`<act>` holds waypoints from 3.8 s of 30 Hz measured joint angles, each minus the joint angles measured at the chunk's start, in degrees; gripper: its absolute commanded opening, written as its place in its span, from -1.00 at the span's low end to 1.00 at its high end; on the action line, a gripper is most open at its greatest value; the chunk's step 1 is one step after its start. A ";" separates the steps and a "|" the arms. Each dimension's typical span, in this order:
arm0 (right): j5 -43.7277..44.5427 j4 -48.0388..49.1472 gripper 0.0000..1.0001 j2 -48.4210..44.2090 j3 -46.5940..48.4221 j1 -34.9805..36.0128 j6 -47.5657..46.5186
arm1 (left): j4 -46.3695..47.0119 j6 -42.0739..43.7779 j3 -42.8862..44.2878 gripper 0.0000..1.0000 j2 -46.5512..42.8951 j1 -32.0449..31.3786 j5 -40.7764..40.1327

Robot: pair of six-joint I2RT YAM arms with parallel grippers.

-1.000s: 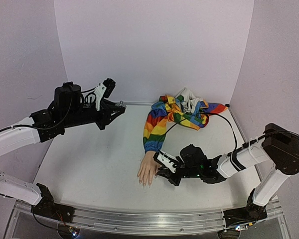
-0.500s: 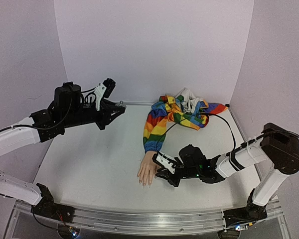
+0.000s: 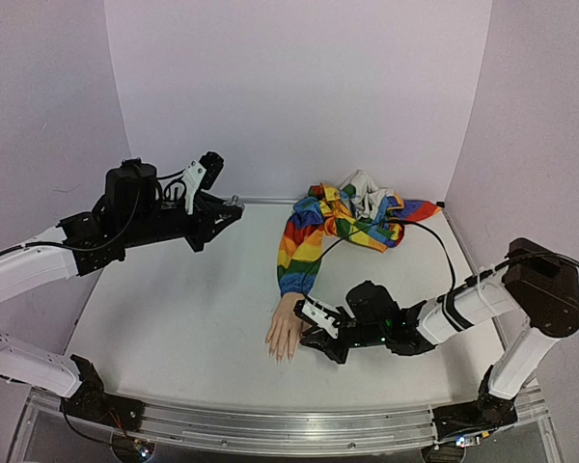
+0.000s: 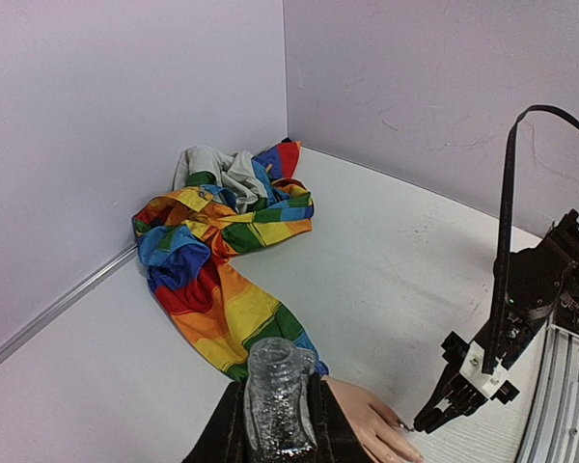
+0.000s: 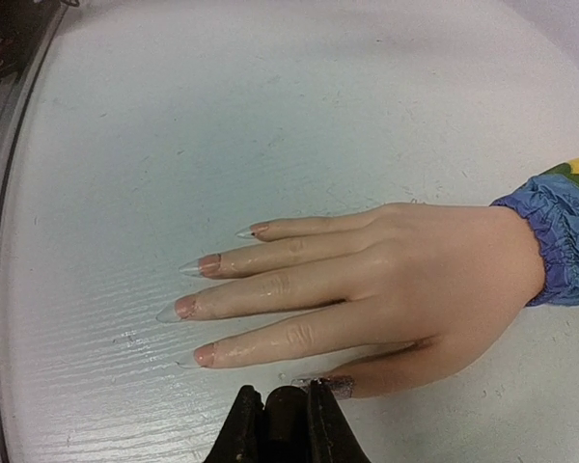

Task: Paint the nails

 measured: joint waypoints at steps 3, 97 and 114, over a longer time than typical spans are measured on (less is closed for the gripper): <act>-0.26 0.02 -1.00 -0.07 0.00 0.00 0.00 | 0.00 0.00 0.00 -1.00 0.00 0.00 0.00; 5.60 -1.31 -1.00 -1.90 -0.57 0.00 0.44 | 0.00 0.00 0.00 -1.00 0.00 0.00 0.26; 3.69 -1.29 -1.00 -0.70 0.13 0.00 0.48 | 0.00 0.00 0.00 -1.00 0.00 0.00 0.26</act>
